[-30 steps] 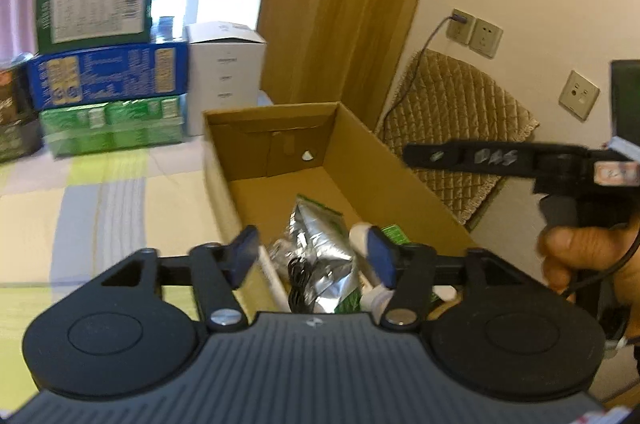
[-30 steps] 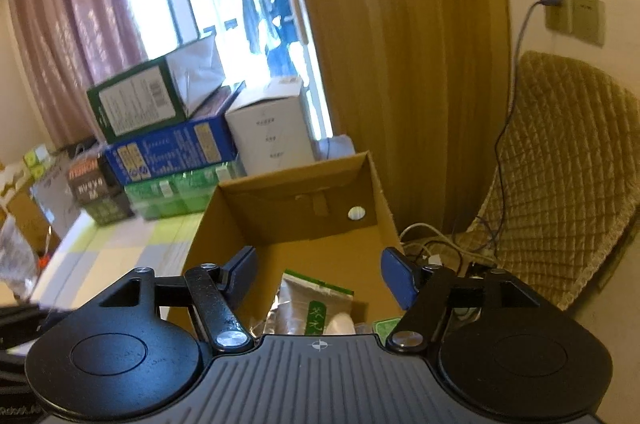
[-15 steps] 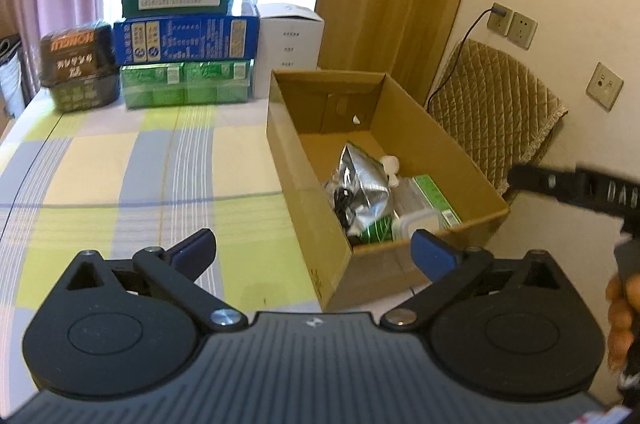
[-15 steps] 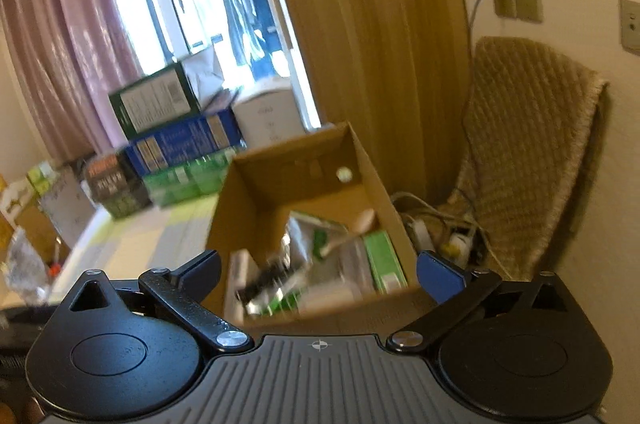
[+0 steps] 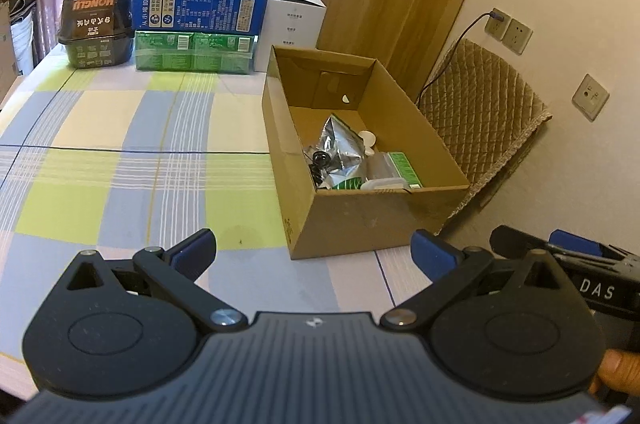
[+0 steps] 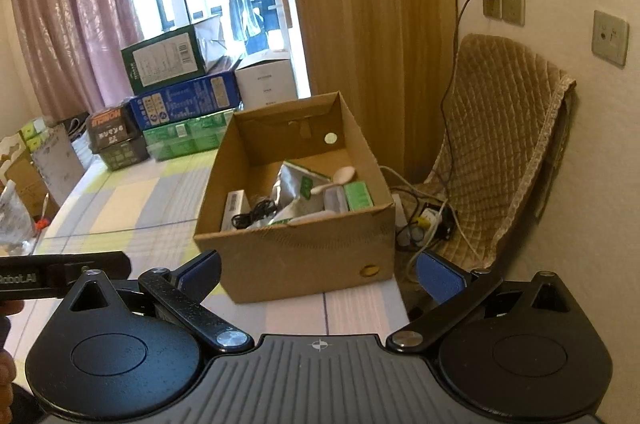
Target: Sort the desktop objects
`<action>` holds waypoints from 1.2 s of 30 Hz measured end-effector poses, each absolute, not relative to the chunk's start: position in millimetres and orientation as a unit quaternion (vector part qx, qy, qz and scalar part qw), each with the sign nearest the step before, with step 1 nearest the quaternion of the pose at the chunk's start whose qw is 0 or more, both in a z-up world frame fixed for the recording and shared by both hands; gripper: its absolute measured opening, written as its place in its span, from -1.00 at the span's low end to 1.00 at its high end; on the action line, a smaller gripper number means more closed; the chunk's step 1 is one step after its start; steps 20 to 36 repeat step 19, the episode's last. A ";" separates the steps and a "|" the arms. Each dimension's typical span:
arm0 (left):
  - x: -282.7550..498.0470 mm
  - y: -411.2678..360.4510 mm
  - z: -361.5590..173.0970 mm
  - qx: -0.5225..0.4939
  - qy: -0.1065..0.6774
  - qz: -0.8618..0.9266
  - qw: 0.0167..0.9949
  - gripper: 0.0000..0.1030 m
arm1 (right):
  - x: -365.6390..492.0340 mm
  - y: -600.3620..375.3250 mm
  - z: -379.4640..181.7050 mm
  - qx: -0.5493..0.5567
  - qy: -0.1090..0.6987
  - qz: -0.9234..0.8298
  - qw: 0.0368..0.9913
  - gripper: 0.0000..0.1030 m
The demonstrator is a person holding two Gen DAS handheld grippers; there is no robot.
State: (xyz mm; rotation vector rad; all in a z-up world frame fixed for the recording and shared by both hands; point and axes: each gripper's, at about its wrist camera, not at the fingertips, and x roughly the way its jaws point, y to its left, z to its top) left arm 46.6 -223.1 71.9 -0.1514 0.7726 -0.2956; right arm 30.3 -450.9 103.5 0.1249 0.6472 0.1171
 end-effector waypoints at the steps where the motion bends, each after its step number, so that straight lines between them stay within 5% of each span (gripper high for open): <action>1: 45.6 -223.0 71.6 -0.074 0.376 -0.145 0.912 0.98 | 28.5 -450.7 103.7 0.062 0.319 0.058 0.944 0.96; 36: 42.1 -221.1 66.0 -0.056 0.382 -0.122 0.915 0.98 | 21.1 -442.7 94.8 0.048 0.328 0.056 0.942 0.96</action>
